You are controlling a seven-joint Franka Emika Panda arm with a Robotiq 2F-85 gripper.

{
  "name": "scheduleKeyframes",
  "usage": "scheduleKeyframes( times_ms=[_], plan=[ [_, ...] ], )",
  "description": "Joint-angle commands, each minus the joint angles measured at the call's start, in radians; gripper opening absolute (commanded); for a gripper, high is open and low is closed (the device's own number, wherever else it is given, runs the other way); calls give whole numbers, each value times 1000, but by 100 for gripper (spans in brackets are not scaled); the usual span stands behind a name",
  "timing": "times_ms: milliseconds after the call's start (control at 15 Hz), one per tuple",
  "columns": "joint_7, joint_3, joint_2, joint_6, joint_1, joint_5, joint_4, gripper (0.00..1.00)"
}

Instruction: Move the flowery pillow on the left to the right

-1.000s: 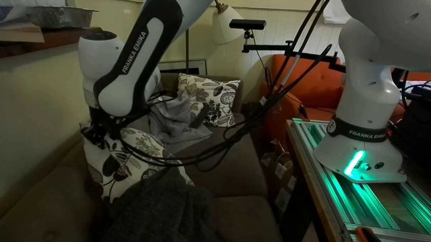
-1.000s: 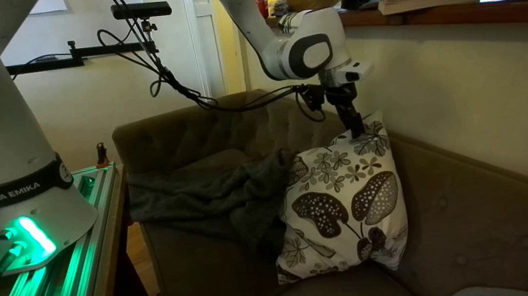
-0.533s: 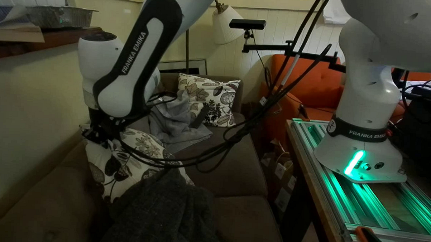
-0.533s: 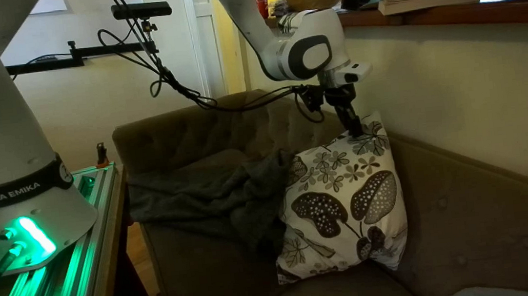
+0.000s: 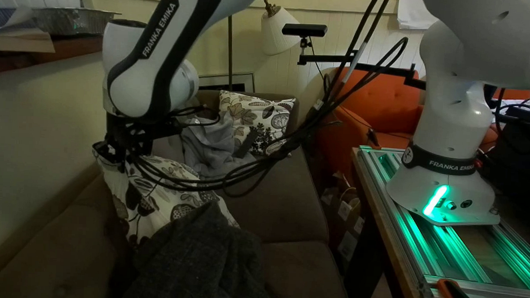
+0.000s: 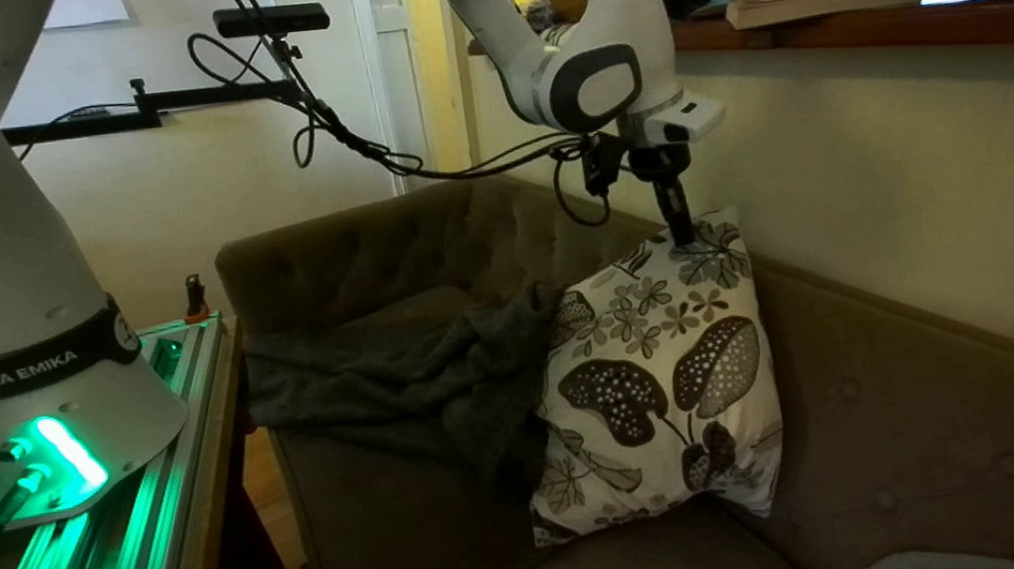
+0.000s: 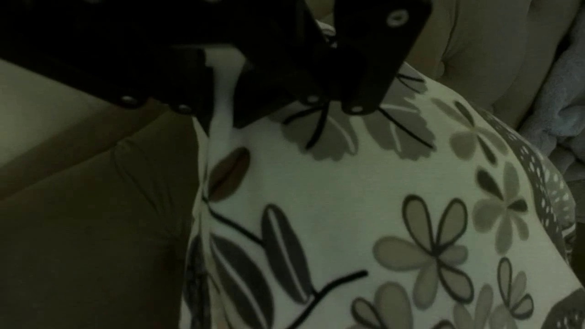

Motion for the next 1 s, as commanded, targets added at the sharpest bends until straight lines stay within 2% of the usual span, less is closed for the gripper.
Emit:
scheduleKeyframes(
  times_ms=[0,267,600,733,933],
  plan=[
    [16,50,-202,82,-46,74,-170,2],
    [24,62,-344,155,-105,158,-319,2],
    [34,37,-516,280,-180,238,-524,2],
    [40,17,-579,330,-210,263,-604,2],
    [54,-62,-654,411,-233,269,-708,2]
  ],
)
